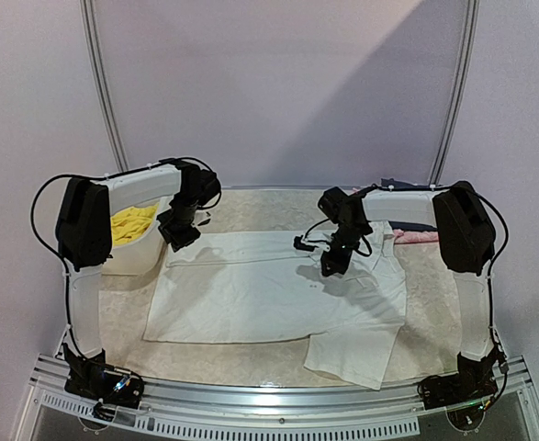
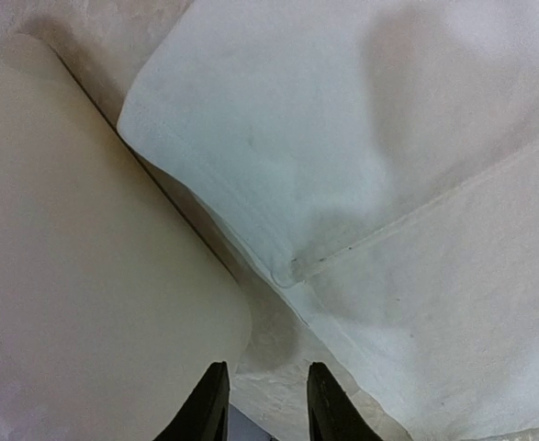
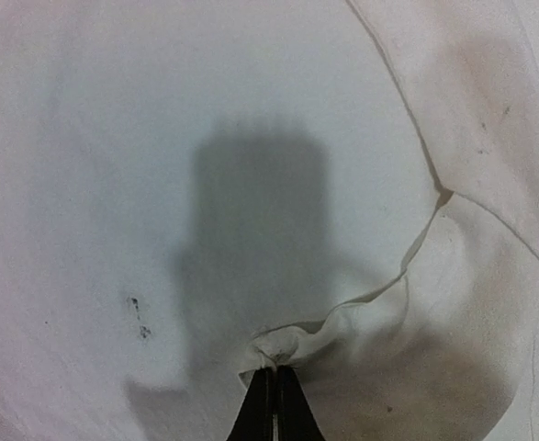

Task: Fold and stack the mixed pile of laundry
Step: Smooth out the 1/3-folded T-shirt at the center of the board.

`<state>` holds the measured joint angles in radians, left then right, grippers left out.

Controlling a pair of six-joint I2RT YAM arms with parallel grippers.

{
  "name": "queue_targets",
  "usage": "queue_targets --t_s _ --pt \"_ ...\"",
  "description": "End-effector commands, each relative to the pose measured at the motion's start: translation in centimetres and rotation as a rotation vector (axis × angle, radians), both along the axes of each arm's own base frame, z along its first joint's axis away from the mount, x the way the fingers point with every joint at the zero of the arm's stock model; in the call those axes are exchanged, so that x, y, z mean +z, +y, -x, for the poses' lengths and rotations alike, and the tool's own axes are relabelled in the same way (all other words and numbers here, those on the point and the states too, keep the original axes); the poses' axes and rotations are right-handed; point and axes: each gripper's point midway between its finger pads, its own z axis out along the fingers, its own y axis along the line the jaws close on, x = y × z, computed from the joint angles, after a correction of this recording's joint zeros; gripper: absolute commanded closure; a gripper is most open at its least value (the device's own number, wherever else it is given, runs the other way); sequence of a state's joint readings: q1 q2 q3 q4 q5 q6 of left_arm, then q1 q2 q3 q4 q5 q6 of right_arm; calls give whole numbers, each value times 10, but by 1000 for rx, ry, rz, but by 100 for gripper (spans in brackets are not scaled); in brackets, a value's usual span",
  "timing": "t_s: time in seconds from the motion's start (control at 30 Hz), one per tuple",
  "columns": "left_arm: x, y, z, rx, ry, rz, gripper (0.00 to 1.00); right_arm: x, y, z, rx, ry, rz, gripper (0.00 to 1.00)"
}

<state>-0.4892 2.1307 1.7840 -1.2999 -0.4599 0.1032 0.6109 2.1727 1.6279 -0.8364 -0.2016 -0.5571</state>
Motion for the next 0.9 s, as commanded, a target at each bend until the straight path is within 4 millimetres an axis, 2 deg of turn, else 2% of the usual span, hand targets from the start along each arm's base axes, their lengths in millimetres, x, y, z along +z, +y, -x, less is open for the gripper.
queue_targets --t_s 0.0,0.23,0.33,0.67,0.87 --pt "8 -6 1 -11 -15 14 70 12 12 2 11 -44 -2 100" --pt "10 -6 2 -12 -18 12 70 47 34 14 33 -47 -81 100" --pt "10 -5 3 -12 -18 9 70 55 40 17 24 -18 -117 100" --pt "13 -4 5 -17 -15 8 70 51 47 29 23 62 -135 91" --pt "15 -4 4 -17 -18 6 70 67 62 38 23 129 -208 92"
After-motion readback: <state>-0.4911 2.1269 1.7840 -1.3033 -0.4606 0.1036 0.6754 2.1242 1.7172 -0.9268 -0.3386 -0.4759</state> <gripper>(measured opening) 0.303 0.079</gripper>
